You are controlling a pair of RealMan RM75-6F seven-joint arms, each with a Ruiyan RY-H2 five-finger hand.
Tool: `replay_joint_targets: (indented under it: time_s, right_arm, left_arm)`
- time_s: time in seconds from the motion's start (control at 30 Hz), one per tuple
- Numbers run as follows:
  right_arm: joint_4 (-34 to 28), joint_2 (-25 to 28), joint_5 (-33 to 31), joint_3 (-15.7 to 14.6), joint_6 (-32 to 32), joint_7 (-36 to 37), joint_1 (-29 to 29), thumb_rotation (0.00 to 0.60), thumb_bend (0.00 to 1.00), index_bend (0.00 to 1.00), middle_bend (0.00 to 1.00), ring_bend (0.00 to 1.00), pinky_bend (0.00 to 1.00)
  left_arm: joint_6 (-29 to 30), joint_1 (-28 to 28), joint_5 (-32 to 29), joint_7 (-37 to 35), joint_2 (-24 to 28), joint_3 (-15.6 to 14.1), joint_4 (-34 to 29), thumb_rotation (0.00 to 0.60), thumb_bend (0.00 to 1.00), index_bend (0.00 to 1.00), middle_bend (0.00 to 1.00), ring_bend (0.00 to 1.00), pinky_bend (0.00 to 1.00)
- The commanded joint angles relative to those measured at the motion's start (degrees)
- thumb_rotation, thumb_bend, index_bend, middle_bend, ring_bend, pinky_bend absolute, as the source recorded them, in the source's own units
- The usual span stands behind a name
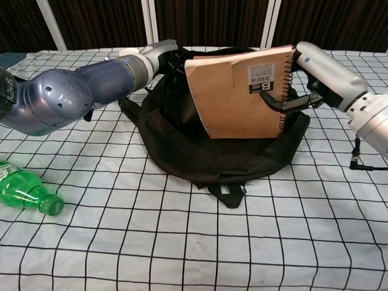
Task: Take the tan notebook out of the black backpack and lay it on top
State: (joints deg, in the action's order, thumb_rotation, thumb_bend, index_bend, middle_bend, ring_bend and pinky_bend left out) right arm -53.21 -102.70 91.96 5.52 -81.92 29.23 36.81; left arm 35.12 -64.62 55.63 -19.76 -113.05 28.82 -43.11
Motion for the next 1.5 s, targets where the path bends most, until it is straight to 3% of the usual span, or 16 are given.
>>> replay_joint_targets:
  time_s: [0.03, 0.3, 0.43, 0.77, 0.83, 0.9, 0.97, 1.03, 1.17, 1.5]
  right_arm:
    - [-6.1, 5.38, -0.81, 1.06, -3.88, -0.27, -3.12, 0.6, 0.5, 0.84, 0.69, 0.6, 0.38]
    - [-13.1, 11.14, -3.8, 3.86, -6.1, 0.68, -6.16, 0.6, 0.5, 0.85, 0.69, 0.61, 0.39]
    - [-16.4, 14.77, -5.42, 7.12, -9.01, 1.98, -7.77, 0.6, 0.5, 0.85, 0.69, 0.61, 0.39]
    - [-17.54, 20.36, -5.11, 10.52, -15.4, -5.98, -10.82, 0.6, 0.5, 0.85, 0.69, 0.61, 0.39]
    - [-17.19, 21.36, -5.89, 11.12, -15.03, -7.12, -11.1, 0.6, 0.5, 0.85, 0.69, 0.61, 0.39]
    - [-16.43, 22.23, -6.64, 11.57, -13.39, -8.22, -10.72, 0.6, 0.5, 0.85, 0.69, 0.61, 0.39]
    - [-16.07, 22.35, -6.69, 11.59, -12.52, -8.85, -10.4, 0.6, 0.5, 0.85, 0.69, 0.61, 0.39]
    - [-15.58, 22.21, -6.61, 11.55, -11.74, -9.48, -9.99, 0.6, 0.5, 0.85, 0.69, 0.61, 0.39]
    - [-14.07, 21.25, -6.72, 11.72, -9.69, -10.32, -8.62, 0.6, 0.51, 0.85, 0.69, 0.61, 0.39]
    - [-11.2, 18.05, -7.97, 13.34, -3.39, -9.92, -3.39, 0.6, 0.51, 0.85, 0.69, 0.61, 0.39]
  left_arm:
    - [1.0, 0.18, 0.8, -0.22, -0.09, -0.18, 0.14, 0.6, 0.47, 0.68, 0.69, 0.33, 0.22]
    - [0.72, 0.84, 1.61, -0.5, 0.38, -1.03, -1.24, 0.6, 0.46, 0.67, 0.69, 0.32, 0.22]
    - [0.22, 1.73, 3.14, -0.53, 1.86, -2.43, -3.95, 0.6, 0.46, 0.66, 0.69, 0.31, 0.21]
    - [1.44, 5.1, 4.12, 2.44, 8.05, -4.73, -14.52, 0.6, 0.45, 0.64, 0.67, 0.29, 0.19]
    - [0.88, 6.09, 4.49, 3.52, 10.71, -5.82, -18.61, 0.6, 0.41, 0.56, 0.6, 0.24, 0.16]
    - [-5.07, 6.55, 4.58, 5.38, 17.88, -8.26, -25.74, 0.6, 0.31, 0.39, 0.49, 0.18, 0.14]
    - [-9.05, 6.27, 3.06, 6.1, 22.33, -9.14, -29.85, 0.6, 0.15, 0.18, 0.29, 0.06, 0.06]
    - [-11.93, 5.95, 1.22, 6.11, 25.89, -9.59, -33.33, 0.6, 0.06, 0.08, 0.14, 0.0, 0.0]
    - [-15.26, 5.83, -1.85, 5.06, 32.64, -9.97, -40.13, 0.6, 0.0, 0.02, 0.03, 0.0, 0.0]
    - [-9.82, 11.02, 1.54, 4.62, 44.9, -9.44, -53.5, 0.6, 0.0, 0.0, 0.03, 0.0, 0.0]
